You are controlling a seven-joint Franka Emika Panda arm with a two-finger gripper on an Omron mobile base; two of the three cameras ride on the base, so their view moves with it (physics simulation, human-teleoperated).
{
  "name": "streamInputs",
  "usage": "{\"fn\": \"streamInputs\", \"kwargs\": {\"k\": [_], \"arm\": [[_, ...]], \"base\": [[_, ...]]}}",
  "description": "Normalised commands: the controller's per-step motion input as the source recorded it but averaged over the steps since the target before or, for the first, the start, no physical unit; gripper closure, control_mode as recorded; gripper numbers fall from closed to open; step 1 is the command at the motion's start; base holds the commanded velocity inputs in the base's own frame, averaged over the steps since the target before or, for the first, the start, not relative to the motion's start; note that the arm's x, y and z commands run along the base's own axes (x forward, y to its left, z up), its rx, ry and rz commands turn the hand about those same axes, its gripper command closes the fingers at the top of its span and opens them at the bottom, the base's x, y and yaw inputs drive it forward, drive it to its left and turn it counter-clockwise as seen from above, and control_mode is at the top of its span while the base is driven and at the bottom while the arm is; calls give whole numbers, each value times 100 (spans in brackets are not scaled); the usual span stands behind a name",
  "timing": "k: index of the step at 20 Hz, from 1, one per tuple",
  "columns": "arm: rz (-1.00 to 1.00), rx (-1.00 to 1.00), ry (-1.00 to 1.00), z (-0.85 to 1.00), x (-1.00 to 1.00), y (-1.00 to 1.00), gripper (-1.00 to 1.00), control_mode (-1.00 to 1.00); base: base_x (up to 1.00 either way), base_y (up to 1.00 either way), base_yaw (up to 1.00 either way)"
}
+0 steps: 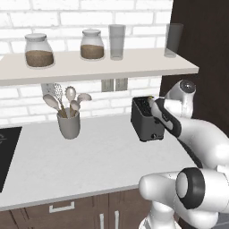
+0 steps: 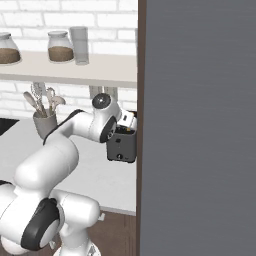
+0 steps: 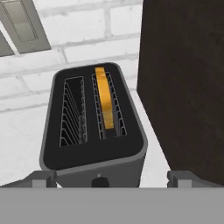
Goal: Start the toaster. Once the lever pops up, take the bread to the plate on the dining counter.
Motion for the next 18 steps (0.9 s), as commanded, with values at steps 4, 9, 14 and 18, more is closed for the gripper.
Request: {"fn": "streamInputs", "kwargs": {"k": [4, 9, 14, 18], "arm": [[2, 0, 0, 0, 5, 0, -100, -100], [1, 0, 0, 0, 20, 1, -100, -100], [0, 0, 0, -2, 20, 2, -100, -100], [0, 0, 0, -14, 18, 1, -100, -100]], "base": [[0, 0, 0], [0, 0, 0], [0, 0, 0], [0, 0, 0]]}}
